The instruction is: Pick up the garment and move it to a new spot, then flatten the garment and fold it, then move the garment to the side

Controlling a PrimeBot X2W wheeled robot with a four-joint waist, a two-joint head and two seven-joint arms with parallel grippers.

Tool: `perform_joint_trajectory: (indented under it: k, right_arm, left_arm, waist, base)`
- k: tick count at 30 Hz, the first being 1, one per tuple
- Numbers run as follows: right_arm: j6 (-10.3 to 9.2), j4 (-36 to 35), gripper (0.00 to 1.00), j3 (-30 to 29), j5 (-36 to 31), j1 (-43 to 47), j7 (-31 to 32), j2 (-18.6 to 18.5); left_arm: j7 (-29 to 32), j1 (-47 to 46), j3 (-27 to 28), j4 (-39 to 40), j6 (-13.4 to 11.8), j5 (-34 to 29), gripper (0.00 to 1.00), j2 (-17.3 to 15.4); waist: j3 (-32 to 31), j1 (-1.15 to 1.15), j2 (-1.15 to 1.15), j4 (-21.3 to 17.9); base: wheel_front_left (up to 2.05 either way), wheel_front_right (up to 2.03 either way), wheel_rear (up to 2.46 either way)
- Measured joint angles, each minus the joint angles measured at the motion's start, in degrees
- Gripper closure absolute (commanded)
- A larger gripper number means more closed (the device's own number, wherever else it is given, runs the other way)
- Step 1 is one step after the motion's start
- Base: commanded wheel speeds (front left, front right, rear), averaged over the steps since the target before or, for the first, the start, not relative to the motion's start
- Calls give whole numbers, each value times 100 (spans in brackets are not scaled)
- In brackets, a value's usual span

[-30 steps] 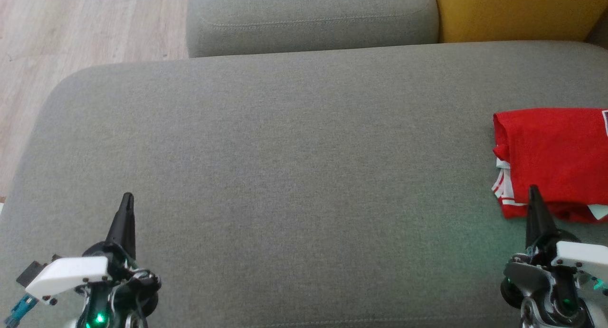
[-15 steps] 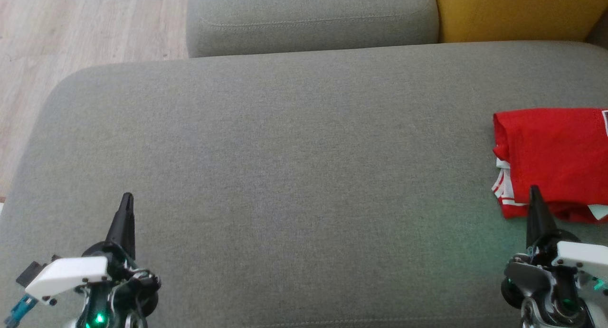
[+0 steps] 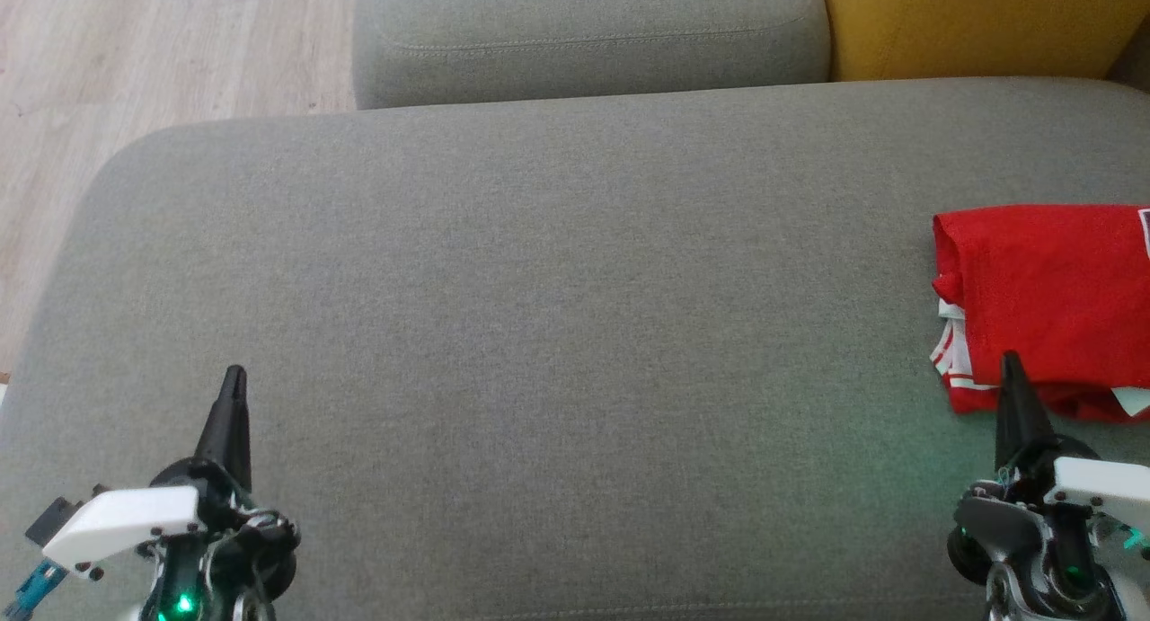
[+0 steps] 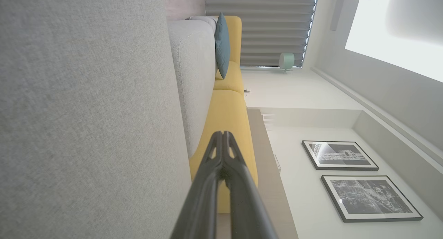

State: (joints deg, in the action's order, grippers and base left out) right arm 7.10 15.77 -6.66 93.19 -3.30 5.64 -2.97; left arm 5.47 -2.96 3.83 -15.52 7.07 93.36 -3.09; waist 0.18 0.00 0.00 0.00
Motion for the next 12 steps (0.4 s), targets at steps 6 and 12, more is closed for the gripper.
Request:
perform_joint_trajectory:
  k: [6,12]
  right_arm:
    - [0,1,100,-7,-1,0,0,2]
    - [0,1,100,-13,-10,0,1,4]
  left_arm:
    - [0,0,7,0,0,-1,100,7]
    - [5,0,14,0,0,-1,100,9]
  waist:
    - [0,0,0,0]
    - [0,0,0,0]
  base:
    - [0,0,0]
    - [0,0,0]
